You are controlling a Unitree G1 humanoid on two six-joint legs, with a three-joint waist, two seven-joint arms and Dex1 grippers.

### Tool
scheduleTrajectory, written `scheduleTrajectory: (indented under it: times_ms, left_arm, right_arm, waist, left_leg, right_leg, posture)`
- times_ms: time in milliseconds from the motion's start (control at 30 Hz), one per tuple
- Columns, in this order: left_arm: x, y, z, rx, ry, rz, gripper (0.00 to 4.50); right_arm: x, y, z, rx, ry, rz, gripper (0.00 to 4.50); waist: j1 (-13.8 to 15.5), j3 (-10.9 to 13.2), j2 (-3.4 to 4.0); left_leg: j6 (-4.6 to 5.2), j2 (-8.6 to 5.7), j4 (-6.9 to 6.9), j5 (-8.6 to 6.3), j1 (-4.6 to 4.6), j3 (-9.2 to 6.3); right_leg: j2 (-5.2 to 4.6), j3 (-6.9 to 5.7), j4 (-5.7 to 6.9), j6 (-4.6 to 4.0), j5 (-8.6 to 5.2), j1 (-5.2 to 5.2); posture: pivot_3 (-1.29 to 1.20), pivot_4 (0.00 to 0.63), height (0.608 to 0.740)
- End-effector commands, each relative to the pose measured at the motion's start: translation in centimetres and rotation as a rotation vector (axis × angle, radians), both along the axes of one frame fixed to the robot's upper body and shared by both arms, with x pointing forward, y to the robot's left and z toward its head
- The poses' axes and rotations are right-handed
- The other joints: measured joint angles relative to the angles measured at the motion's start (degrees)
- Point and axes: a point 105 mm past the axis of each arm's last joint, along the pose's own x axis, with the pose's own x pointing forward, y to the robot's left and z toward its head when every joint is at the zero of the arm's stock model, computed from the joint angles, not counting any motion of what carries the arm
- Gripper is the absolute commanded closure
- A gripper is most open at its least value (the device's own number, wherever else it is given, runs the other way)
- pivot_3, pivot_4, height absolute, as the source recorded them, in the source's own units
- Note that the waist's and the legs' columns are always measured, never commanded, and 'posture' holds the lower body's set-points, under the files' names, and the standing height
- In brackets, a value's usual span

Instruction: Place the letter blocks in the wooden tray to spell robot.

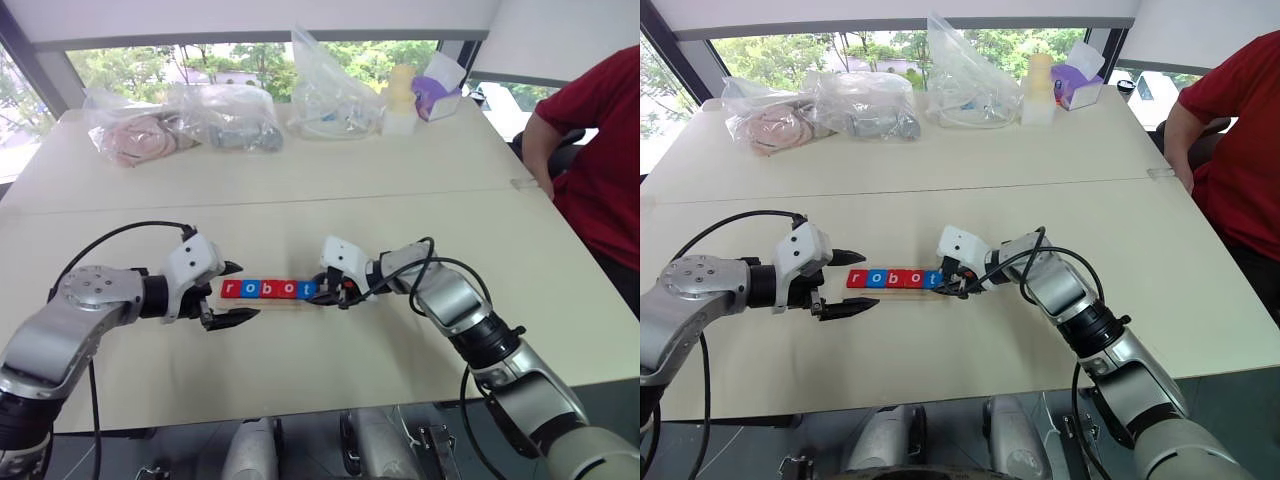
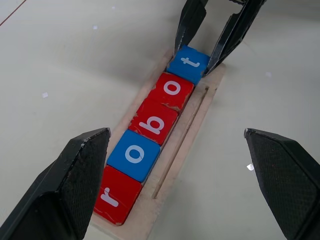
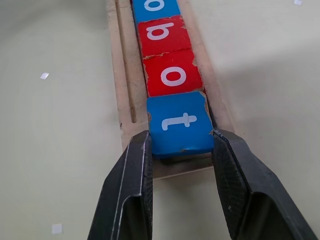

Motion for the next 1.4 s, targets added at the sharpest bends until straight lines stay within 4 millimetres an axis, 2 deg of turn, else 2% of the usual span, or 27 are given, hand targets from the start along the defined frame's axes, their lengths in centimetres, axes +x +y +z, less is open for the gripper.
scheduleTrajectory:
  times_ms: [33, 100, 267, 333, 533, 667, 800, 1233, 1400]
  left_arm:
    - [0.1, -0.4, 0.6, -0.002, -0.043, -0.015, 0.0]
    - [0.1, -0.4, 0.5, -0.002, -0.042, -0.016, 0.0]
    - [0.1, -0.4, 0.5, -0.003, -0.04, -0.016, 0.0]
    - [0.1, -0.3, 0.5, -0.002, -0.039, -0.015, 0.0]
    - [0.0, -0.2, 0.3, -0.003, -0.031, -0.015, 0.0]
    - [0.2, -0.2, 0.2, -0.004, -0.03, -0.019, 0.0]
    - [0.3, -0.3, 0.2, -0.003, -0.033, -0.024, 0.0]
    - [0.1, 0.0, 0.0, -0.006, -0.029, -0.006, 0.0]
    - [-0.1, 0.2, -0.4, 0.004, -0.019, 0.006, 0.0]
  right_arm:
    - [0.0, 0.7, 0.9, 0.025, -0.027, 0.006, 3.39]
    - [-0.1, 0.7, 0.8, 0.026, -0.02, 0.001, 3.39]
    - [0.4, 0.5, 1.5, 0.057, -0.041, -0.033, 0.84]
    - [0.9, 0.3, 2.4, 0.075, -0.078, -0.053, 0.04]
    - [0.7, -0.8, 3.6, 0.095, -0.114, -0.072, 0.04]
    - [0.4, -1.4, 3.3, 0.096, -0.114, -0.081, 0.04]
    - [1.4, -2.1, 2.3, 0.063, -0.147, -0.116, 0.04]
    - [3.9, -1.8, 1.7, 0.059, -0.211, -0.171, 0.04]
    - [3.6, -1.6, 1.6, 0.058, -0.202, -0.155, 0.04]
  waist:
    - [0.0, 0.0, 0.0]
    - [0.02, 0.0, 0.0]
    - [0.01, 0.0, 0.0]
    - [0.02, 0.0, 0.0]
    - [0.14, 0.0, 0.0]
    - [0.13, -0.01, -0.01]
    - [-0.04, -0.01, -0.01]
    - [-0.14, -0.01, -0.01]
    - [-0.14, -0.01, -0.01]
  left_leg:
    - [0.0, 0.0, 0.0, 0.0, 0.0, 0.0]
    - [0.0, 0.0, 0.0, 0.0, 0.0, 0.0]
    - [0.0, 0.0, 0.0, 0.0, 0.0, 0.0]
    - [0.0, 0.0, 0.0, 0.0, 0.0, 0.0]
    - [0.0, 0.0, 0.0, 0.0, -0.02, 0.0]
    - [0.0, 0.0, -0.01, 0.0, -0.01, 0.0]
    - [0.0, 0.0, 0.0, 0.0, -0.01, 0.01]
    - [0.0, 0.0, -0.01, 0.0, -0.01, 0.0]
    - [0.0, 0.01, -0.01, 0.0, -0.01, 0.0]
  right_leg:
    - [0.0, 0.0, 0.0, 0.0, 0.0, 0.0]
    - [0.0, 0.0, 0.0, 0.0, 0.0, 0.0]
    - [0.0, 0.0, 0.0, 0.0, 0.0, 0.0]
    - [0.0, 0.0, 0.0, 0.01, 0.0, 0.0]
    - [-0.01, 0.0, -0.01, 0.01, 0.0, -0.01]
    - [-0.01, 0.0, -0.01, 0.0, 0.0, -0.01]
    - [-0.01, 0.0, -0.01, 0.0, 0.0, -0.01]
    - [0.0, 0.0, -0.01, 0.01, 0.0, -0.01]
    - [-0.01, 0.0, 0.0, 0.01, 0.01, -0.01]
  posture:
    - [0.0, 0.15, 0.738]
    - [0.0, 0.15, 0.738]
    - [0.0, 0.15, 0.738]
    - [0.0, 0.15, 0.738]
    - [0.0, 0.15, 0.738]
    - [0.0, 0.15, 0.738]
    - [0.0, 0.15, 0.738]
    - [0.0, 0.15, 0.738]
    - [0.0, 0.15, 0.738]
